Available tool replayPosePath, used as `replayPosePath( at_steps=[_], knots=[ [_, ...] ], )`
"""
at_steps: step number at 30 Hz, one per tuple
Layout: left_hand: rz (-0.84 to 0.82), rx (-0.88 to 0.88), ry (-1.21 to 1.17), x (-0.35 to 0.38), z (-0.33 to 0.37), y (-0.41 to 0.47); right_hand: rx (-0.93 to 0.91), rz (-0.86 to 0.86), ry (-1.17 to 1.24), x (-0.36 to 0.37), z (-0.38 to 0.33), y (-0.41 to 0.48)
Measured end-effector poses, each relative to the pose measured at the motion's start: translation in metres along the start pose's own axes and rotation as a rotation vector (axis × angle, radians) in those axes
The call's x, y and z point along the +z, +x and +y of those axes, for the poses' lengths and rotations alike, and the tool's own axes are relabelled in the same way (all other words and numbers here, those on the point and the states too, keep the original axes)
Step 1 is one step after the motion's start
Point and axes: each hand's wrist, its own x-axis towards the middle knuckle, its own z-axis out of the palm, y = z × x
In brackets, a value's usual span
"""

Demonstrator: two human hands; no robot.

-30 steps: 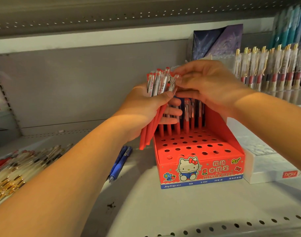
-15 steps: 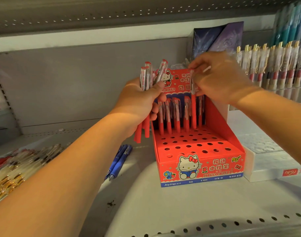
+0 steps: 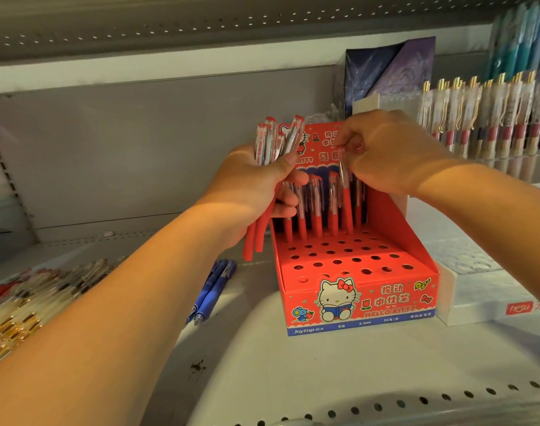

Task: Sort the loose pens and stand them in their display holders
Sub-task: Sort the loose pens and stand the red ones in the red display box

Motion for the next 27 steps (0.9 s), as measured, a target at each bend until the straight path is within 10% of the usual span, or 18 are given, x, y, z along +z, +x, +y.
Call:
replayPosePath(
  at_steps=[15, 21, 27],
  knots=[
    [-0.020, -0.030, -0.035, 0.001, 0.000, -0.001, -0.051, -0.248, -0.394, -0.010, -0.006, -0.008],
    [-0.069, -0.017, -0.022, 0.002, -0.001, -0.003, -0.003, -0.075, 0.460, -0.008, -0.014, 0.000],
    [-0.154, -0.044, -0.058, 0.004, -0.002, -0.006, 0.056, -0.069, 0.821, 0.000, -0.021, -0.004]
  ],
)
